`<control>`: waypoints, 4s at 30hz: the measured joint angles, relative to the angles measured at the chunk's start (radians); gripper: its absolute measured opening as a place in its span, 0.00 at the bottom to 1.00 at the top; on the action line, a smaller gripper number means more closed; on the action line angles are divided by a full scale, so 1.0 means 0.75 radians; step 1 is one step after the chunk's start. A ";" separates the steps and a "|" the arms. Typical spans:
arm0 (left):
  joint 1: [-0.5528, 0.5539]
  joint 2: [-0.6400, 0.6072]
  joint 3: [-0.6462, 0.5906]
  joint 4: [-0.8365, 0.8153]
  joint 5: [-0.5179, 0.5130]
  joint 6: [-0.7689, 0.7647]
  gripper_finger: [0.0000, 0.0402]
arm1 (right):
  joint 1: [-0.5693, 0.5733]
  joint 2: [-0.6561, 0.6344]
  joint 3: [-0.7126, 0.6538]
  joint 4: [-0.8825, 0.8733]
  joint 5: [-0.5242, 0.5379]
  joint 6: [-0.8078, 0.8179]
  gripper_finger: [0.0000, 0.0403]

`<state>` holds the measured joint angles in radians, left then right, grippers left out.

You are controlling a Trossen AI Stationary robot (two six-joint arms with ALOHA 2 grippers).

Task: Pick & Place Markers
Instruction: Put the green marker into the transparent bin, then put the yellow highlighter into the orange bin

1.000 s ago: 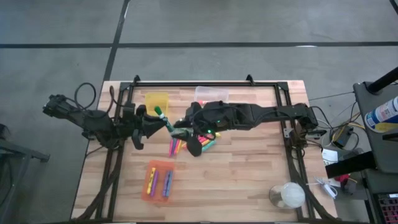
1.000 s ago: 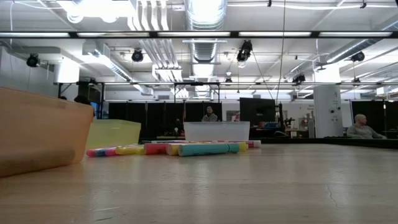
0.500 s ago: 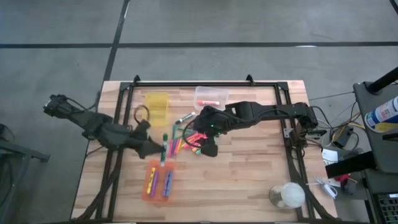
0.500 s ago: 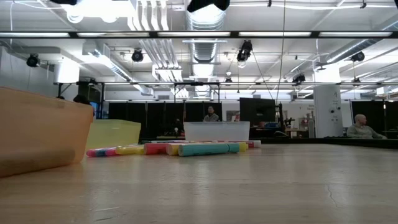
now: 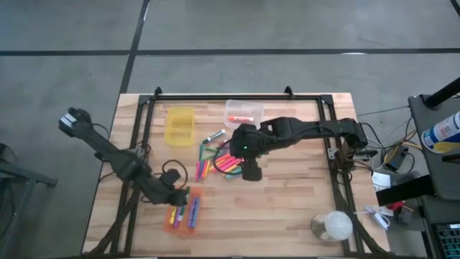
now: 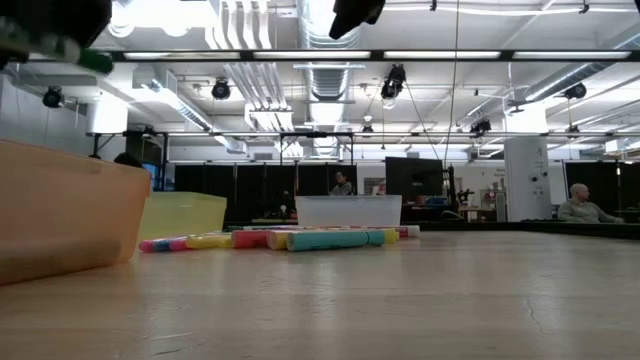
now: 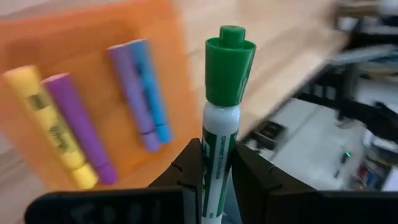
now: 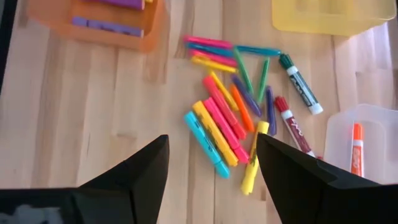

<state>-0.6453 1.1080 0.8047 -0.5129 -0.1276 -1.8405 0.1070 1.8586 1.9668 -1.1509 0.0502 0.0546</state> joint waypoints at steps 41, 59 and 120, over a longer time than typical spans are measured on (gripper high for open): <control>0.098 -0.239 0.082 0.047 -0.495 0.337 0.43 | -0.014 0.004 -0.131 0.154 0.107 0.045 0.57; 0.101 -0.388 0.427 0.160 -0.877 1.340 0.43 | -0.224 0.006 -0.536 0.382 -0.013 0.219 0.56; 0.121 -0.338 0.538 0.687 -1.193 2.111 0.43 | -0.341 -0.001 -0.736 0.493 -0.043 -0.135 0.56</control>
<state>-0.5545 0.8543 1.2078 0.0022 -1.0222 -0.2575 -0.1486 1.8580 1.4151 -0.7815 0.0181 -0.0467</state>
